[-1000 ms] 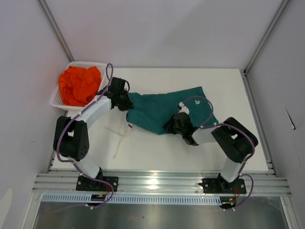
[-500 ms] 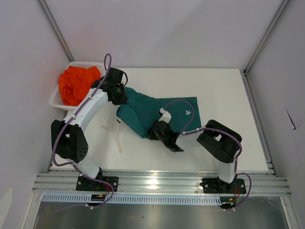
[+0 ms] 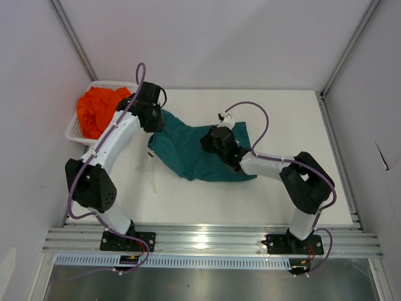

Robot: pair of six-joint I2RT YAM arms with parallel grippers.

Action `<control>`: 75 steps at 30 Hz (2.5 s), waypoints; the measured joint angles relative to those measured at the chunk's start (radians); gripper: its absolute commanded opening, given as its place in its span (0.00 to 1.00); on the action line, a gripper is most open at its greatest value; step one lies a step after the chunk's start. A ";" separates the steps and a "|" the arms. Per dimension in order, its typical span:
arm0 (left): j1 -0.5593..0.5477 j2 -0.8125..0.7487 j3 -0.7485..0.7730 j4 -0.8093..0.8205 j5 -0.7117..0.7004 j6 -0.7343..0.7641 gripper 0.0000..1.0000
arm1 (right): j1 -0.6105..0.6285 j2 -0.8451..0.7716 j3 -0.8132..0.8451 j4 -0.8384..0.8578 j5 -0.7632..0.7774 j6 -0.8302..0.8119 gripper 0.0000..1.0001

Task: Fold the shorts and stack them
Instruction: Fold the shorts

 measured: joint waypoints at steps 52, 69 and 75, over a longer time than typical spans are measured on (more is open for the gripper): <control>-0.069 0.148 0.214 -0.154 -0.177 0.027 0.00 | -0.417 0.029 0.007 -0.505 -0.215 -0.247 0.54; -0.069 0.150 0.227 -0.168 -0.185 0.042 0.00 | -0.410 0.092 0.083 -0.526 -0.177 -0.312 0.40; -0.069 0.155 0.253 -0.190 -0.209 0.057 0.00 | -0.361 0.101 0.092 -0.523 -0.182 -0.326 0.36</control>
